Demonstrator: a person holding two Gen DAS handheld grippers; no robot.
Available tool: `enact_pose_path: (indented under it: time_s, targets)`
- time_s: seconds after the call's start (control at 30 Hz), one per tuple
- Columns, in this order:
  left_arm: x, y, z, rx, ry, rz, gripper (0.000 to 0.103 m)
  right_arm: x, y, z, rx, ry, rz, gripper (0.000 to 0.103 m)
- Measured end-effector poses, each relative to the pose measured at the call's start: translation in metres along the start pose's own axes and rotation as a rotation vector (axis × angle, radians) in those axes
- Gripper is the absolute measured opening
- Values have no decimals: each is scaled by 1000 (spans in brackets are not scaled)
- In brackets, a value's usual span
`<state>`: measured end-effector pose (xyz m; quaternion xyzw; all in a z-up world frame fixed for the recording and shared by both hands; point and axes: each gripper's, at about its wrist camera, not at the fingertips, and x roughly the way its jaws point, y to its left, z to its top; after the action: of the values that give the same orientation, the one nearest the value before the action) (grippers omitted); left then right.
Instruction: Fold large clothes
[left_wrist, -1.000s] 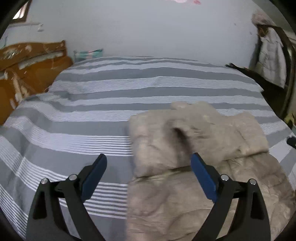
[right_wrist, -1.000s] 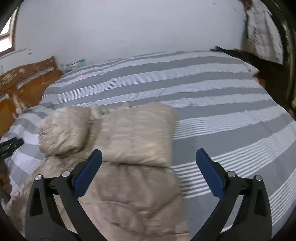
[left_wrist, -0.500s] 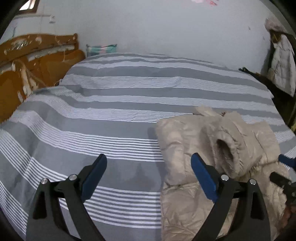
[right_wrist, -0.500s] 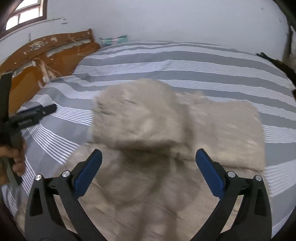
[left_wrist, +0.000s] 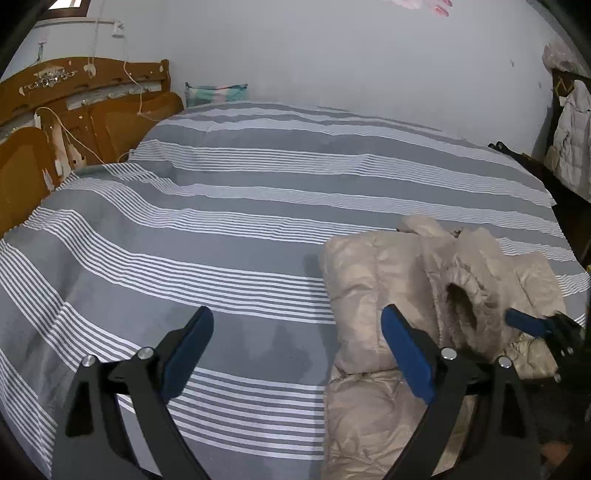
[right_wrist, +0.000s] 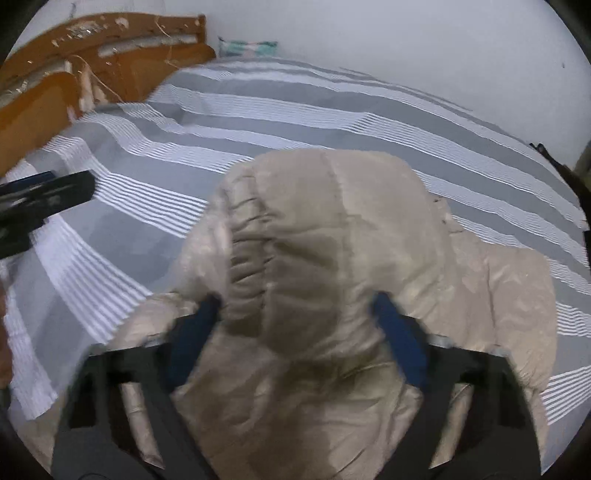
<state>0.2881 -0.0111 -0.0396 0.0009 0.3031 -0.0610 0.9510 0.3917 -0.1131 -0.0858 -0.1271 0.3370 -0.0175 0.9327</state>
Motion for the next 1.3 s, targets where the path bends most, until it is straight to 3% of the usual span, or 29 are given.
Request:
enact_pose_path:
  time_s: [0.07,0.13,0.3,0.47,0.53,0.6,0.73,0.83,0.97,1.03,1.13,1.2,1.23,1.3]
  targets:
    - [1,-3,1,2,0,-5,92,4,-9,6,11,12,30,39]
    - [3,-8,0,-2,5,-15,92,2,-20,11,35,18,55,34]
    - [2,-20,1,25,-8,-28,92,-17,-61,18,119,-37,43,30]
    - [-4,-28,5,47,-51,-39,92,-40,-138,12,275,-111,-58,30]
    - [-3,-29,7,44,-60,-41,92,-40,-172,6,340,-107,-93,30]
    - [3,-32,7,35,-43,-47,92,-39,-207,-5,385,-83,-131,19]
    - [1,-36,6,16,-53,-43,92,-15,-267,-26,504,18,-167,23]
    - [-7,-38,11,18,-85,-37,92,-29,-283,-42,514,-3,-193,57]
    - [-4,-33,9,9,-69,-20,92,-49,-292,-42,537,-144,-56,59]
    - [-3,-30,10,-6,-69,-25,92,-36,-289,-34,503,-113,-11,59]
    - [3,-28,9,-16,-47,-24,92,-11,-274,-26,420,-42,-25,57]
    - [6,-27,7,-25,-30,-30,92,0,-266,-25,393,-13,-41,43]
    - [6,-27,7,-28,-27,-34,92,1,-264,-25,400,-1,-31,30]
    - [5,-29,7,-20,-35,-38,92,9,-273,-27,426,15,-32,24]
